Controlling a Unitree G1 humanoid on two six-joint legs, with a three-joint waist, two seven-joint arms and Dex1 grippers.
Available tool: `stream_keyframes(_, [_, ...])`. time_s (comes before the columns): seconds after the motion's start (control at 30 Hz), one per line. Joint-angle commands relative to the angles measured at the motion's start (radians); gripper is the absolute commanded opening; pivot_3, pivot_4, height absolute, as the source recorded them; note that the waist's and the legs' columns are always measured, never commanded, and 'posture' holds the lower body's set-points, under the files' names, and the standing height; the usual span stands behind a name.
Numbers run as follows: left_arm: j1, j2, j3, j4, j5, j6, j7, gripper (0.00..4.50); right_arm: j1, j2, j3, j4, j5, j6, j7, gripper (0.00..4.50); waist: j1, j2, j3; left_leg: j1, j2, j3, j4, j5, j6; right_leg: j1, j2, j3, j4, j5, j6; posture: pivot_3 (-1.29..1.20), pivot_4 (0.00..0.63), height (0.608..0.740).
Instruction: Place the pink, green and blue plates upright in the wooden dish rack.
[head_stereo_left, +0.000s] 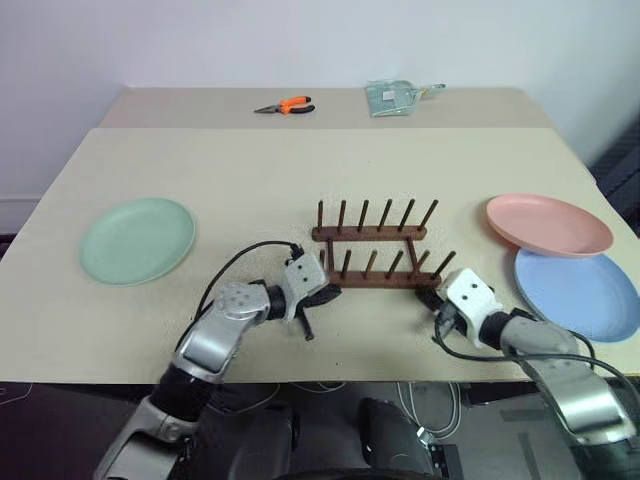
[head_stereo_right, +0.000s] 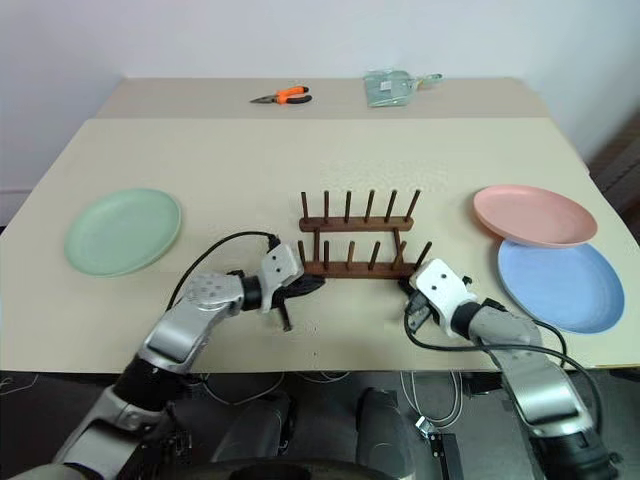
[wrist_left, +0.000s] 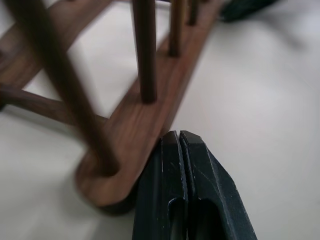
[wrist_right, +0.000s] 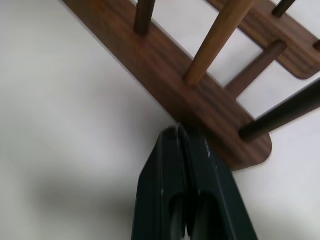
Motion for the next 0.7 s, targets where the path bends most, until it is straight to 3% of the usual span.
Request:
stream_keyframes(0.03, [-0.044, -0.027, 0.037, 0.101, 0.048, 0.014, 0.127, 0.03, -0.084, 0.032, 0.006, 0.096, -0.068, 0.003, -0.080, 0.00, -0.001, 0.001, -0.001, 0.001, 0.000, 0.000, 0.000, 0.000, 0.000, 0.000, 0.000, 0.000, 0.001, 0.000, 0.000, 0.00, 0.150, 0.740])
stream_keyframes(0.23, [-0.082, -0.014, 0.040, 0.157, 0.032, -0.023, 0.130, 0.03, -0.170, 0.026, -0.009, 0.156, -0.088, -0.030, -0.088, 0.00, -0.002, 0.002, -0.001, 0.000, 0.000, 0.000, -0.001, 0.000, 0.000, -0.001, 0.000, 0.000, 0.001, 0.002, 0.003, 0.00, 0.150, 0.740])
stream_keyframes(0.33, [-0.073, -0.001, 0.048, 0.118, -0.004, -0.050, 0.089, 0.00, -0.162, -0.065, -0.049, 0.106, -0.093, -0.065, -0.024, 0.85, -0.002, 0.003, -0.001, 0.000, 0.000, 0.000, -0.001, 0.000, 0.000, -0.001, 0.001, 0.000, 0.001, 0.002, 0.003, 0.00, 0.150, 0.740])
stream_keyframes(0.5, [-0.025, 0.014, 0.072, -0.027, -0.140, -0.066, -0.043, 0.00, -0.143, -0.272, -0.188, 0.079, -0.152, -0.114, 0.001, 3.23, -0.001, 0.006, 0.000, -0.002, -0.001, 0.001, -0.001, 0.000, 0.000, -0.003, 0.000, 0.000, 0.000, 0.002, 0.003, 0.00, 0.150, 0.740])
stream_keyframes(0.7, [0.002, 0.010, 0.074, -0.129, -0.262, -0.009, -0.124, 0.00, -0.072, -0.434, -0.228, 0.205, -0.249, -0.202, 0.019, 3.23, -0.001, 0.005, 0.000, -0.002, 0.000, 0.001, -0.001, 0.000, 0.000, -0.001, 0.000, 0.000, -0.001, 0.000, 0.000, 0.00, 0.150, 0.740])
